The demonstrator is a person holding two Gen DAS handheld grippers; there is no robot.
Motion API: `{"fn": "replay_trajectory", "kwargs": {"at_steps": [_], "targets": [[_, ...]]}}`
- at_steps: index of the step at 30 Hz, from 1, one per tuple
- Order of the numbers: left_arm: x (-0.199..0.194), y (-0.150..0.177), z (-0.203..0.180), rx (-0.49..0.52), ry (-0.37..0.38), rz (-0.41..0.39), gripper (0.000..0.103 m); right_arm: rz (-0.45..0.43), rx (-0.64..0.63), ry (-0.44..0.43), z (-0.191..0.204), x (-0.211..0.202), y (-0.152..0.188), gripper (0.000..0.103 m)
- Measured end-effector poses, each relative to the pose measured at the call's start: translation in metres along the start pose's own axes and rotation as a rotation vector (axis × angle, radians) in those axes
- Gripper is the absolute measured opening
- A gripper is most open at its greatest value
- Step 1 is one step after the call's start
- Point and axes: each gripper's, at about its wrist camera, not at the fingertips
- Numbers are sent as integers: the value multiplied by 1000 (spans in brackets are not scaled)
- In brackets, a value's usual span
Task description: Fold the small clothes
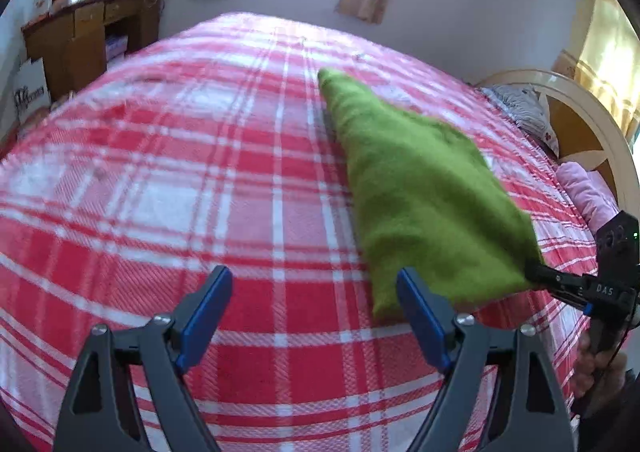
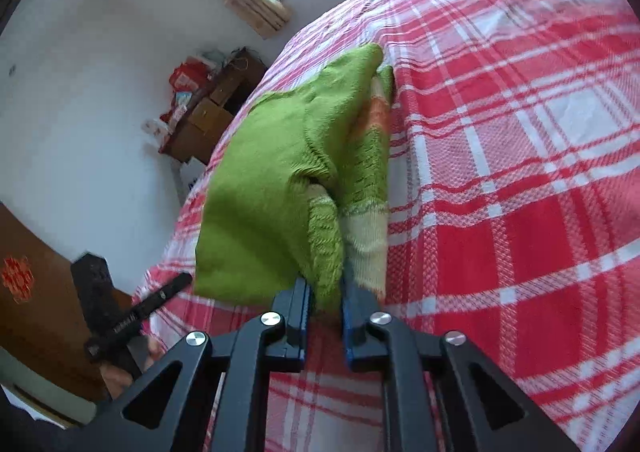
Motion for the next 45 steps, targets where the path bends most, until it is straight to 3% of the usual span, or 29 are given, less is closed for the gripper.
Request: {"fn": "replay_trajectory", "kwargs": {"at_steps": [2, 6, 9, 12, 14, 17, 20, 25, 29, 33, 34, 38, 42, 45], "targets": [[-7, -10, -3, 13, -1, -53, 85, -7, -49, 86, 12, -14, -6, 19], [4, -34, -24, 31, -37, -122, 85, -110, -279, 409, 67, -37, -24, 19], [22, -44, -43, 59, -65, -153, 85, -141, -390, 449, 90, -24, -45, 19], [44, -48, -60, 89, -138, -163, 81, -89, -487, 444, 104, 13, -58, 19], [61, -46, -67, 103, -183, -141, 80, -33, -510, 461, 102, 43, -62, 19], [73, -39, -71, 106, -193, -131, 82, 76, -517, 570, 77, 84, -59, 17], [75, -35, -81, 141, -224, -152, 82, 42, -530, 596, 68, 85, -56, 17], [79, -33, -89, 168, -244, -155, 82, 0, -454, 619, 52, 83, -65, 16], [77, -33, -90, 169, -251, -147, 83, -28, -373, 549, 41, 74, -68, 17], [69, -31, -85, 156, -243, -119, 86, -35, -355, 506, 47, 61, -58, 25], [65, -29, -82, 165, -221, -108, 86, -40, -337, 486, 46, 56, -54, 28], [50, -16, -61, 154, -120, -67, 88, -97, -199, 390, 37, 18, -27, 59], [44, -22, -43, 73, -18, -19, 88, -133, -122, 358, 21, -10, -14, 60], [42, -41, -48, 47, 35, -40, 88, -136, -105, 330, 11, -15, -28, 60]]}}
Point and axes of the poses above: each gripper's, at about its wrist camera, not at the fingertips, and x roughly the way its jaws point, z to its left, y to its underside, and after that the axes turned 15 degrees about -x, right-handed
